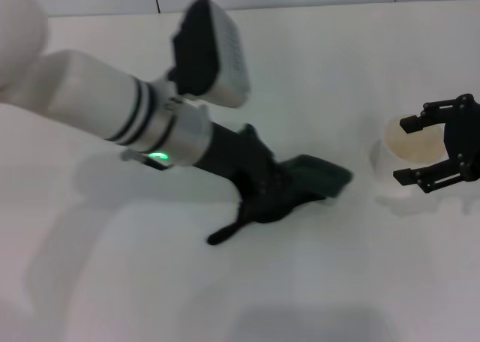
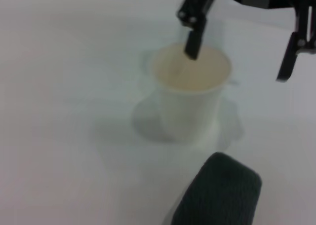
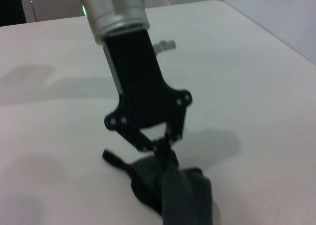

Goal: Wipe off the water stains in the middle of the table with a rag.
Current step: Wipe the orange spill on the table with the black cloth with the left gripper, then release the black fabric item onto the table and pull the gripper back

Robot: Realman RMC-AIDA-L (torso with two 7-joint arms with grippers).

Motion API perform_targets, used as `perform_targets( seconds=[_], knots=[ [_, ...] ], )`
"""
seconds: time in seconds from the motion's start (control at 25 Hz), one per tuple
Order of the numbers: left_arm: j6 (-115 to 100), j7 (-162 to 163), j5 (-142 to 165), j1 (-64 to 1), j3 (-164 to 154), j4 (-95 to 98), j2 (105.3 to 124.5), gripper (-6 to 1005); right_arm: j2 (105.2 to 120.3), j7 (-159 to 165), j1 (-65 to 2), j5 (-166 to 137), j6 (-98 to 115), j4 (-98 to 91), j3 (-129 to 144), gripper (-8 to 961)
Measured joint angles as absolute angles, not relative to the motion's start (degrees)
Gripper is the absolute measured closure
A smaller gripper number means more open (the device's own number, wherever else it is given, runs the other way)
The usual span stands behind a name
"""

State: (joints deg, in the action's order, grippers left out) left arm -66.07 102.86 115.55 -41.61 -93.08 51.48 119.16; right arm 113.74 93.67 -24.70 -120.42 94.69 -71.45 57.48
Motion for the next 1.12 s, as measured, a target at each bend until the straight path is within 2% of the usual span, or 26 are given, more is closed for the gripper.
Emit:
perform_targets(
  seconds=[0.04,0.36,0.88,1.12],
  knots=[
    [-68.48,104.37,119.56,-37.75,-90.97,57.41,119.35,968,113.79,93.61,-24.7,-120.42,94.71,-71.46,57.51,98],
    [-78.68,106.04,125.51,-29.67,-85.55,70.62,119.18,968,113.92,93.16,-24.49,-120.39,95.09,-71.67,57.62,98],
    [-86.54,104.7,132.74,-23.8,-76.55,76.59,118.97,964,113.98,93.16,-23.99,-119.96,95.0,-71.81,57.32,98],
    [-86.58,104.44,133.99,-23.19,-76.43,76.29,119.2,960,114.18,93.16,-23.99,-119.91,94.92,-71.81,57.31,98]
  ],
)
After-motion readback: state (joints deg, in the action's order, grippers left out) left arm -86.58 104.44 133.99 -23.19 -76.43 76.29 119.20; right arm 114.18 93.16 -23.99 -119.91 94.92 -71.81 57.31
